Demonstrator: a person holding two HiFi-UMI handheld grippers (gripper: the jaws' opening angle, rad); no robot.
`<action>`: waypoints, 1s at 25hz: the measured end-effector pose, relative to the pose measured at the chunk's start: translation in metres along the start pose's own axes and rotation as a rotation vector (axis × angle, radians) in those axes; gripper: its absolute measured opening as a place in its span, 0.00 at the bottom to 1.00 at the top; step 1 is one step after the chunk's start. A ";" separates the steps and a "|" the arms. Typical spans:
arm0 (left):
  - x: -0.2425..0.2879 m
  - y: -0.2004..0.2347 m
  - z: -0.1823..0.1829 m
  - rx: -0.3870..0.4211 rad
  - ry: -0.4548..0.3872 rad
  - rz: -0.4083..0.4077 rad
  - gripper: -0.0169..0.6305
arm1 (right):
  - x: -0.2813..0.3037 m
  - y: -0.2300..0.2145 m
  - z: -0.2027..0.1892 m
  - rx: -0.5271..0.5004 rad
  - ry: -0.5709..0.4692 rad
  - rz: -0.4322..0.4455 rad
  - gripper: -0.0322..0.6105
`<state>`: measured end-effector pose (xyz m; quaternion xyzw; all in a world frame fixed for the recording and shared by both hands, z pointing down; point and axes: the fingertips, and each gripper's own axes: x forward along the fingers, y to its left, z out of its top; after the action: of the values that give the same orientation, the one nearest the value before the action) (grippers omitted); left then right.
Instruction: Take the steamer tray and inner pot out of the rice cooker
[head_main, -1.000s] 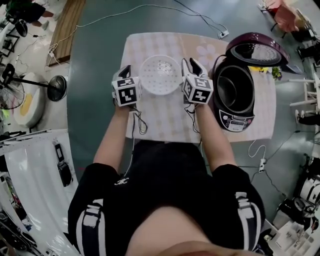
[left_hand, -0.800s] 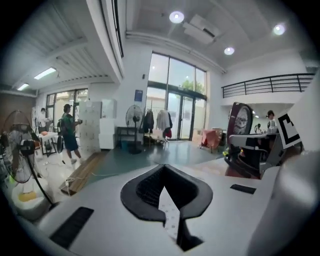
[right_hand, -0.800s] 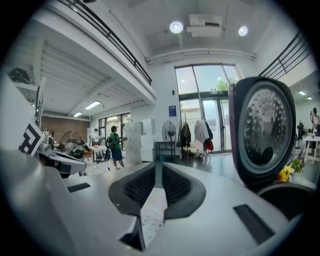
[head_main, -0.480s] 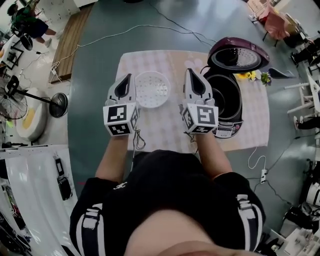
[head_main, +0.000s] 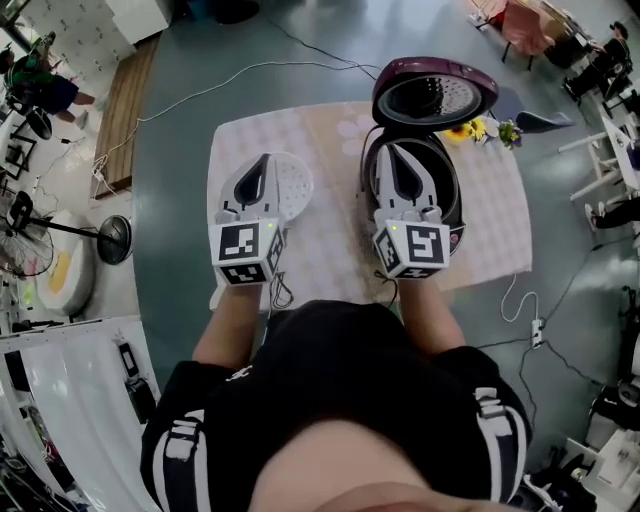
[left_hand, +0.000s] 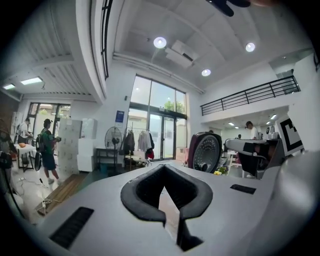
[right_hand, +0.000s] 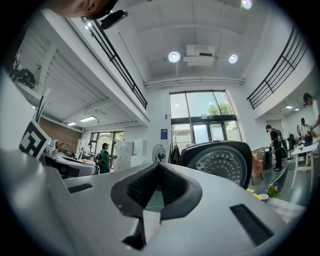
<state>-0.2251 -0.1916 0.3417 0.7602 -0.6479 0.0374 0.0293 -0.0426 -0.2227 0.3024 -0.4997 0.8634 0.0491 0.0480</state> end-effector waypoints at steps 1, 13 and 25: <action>0.003 -0.009 0.001 0.002 0.000 -0.015 0.03 | -0.005 -0.009 0.000 0.002 0.001 -0.014 0.05; 0.040 -0.117 0.002 0.006 0.026 -0.162 0.03 | -0.075 -0.128 -0.003 0.024 0.034 -0.203 0.05; 0.061 -0.168 -0.014 -0.036 0.112 -0.238 0.03 | -0.097 -0.193 -0.023 0.080 0.105 -0.217 0.05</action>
<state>-0.0503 -0.2238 0.3620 0.8277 -0.5512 0.0648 0.0833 0.1725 -0.2383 0.3305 -0.5896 0.8070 -0.0172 0.0277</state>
